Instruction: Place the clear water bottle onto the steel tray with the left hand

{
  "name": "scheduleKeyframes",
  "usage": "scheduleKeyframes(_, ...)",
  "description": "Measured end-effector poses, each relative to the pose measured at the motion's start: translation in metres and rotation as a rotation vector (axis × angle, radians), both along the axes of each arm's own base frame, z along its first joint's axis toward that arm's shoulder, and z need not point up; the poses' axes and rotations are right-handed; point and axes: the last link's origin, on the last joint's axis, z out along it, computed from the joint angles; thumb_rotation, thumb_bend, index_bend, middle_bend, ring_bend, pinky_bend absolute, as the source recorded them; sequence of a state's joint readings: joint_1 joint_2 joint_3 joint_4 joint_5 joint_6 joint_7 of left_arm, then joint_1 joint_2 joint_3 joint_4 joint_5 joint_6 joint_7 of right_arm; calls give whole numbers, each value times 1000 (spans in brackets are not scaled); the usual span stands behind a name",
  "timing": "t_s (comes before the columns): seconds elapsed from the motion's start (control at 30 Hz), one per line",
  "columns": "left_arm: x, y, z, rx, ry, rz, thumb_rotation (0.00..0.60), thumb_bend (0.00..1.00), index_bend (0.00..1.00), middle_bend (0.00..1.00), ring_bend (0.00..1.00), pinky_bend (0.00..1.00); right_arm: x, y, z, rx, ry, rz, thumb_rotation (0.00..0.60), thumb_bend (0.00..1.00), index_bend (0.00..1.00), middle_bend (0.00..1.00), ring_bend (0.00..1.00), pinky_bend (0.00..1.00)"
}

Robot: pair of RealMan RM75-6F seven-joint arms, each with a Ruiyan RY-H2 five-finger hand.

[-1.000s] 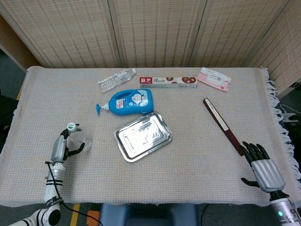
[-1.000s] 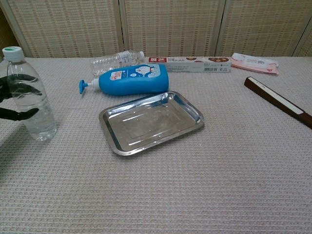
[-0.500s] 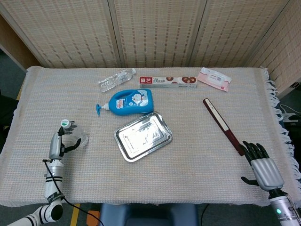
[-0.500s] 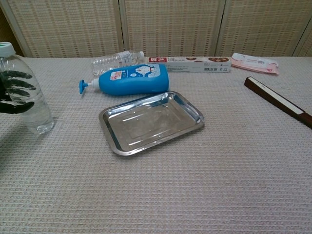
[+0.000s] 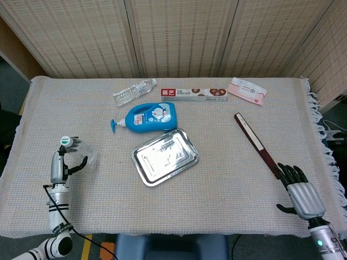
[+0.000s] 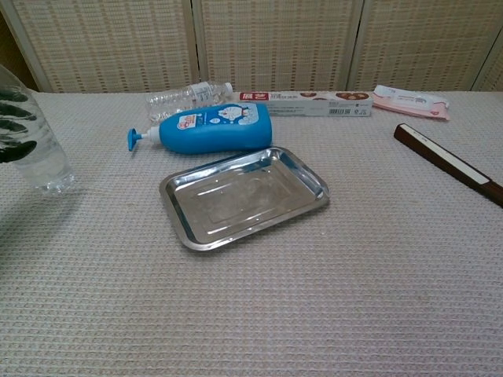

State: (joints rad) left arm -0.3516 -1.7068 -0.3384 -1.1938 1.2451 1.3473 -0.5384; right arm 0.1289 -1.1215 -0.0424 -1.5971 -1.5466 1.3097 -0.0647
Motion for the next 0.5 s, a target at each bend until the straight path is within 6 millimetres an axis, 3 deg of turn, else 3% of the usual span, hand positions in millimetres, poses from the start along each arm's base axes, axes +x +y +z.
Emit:
scheduleKeyframes(0.2,3,8,36,151,11,-22,600,796,852,929,692,715,2,3,2,-2,-6,9,600,0,0,0,0,0)
scheduleKeyframes(0.27,3,8,39,156,-7,-18,600,797,854,930,692,715,2,4,2,2,-6,13,600,0,0,0,0,0)
scheduleKeyframes(0.5,-17,-8,2,-17,-27,56,600,797,855,931,692,717,5,6,-3,18,-6,20,600,0,0,0,0,0)
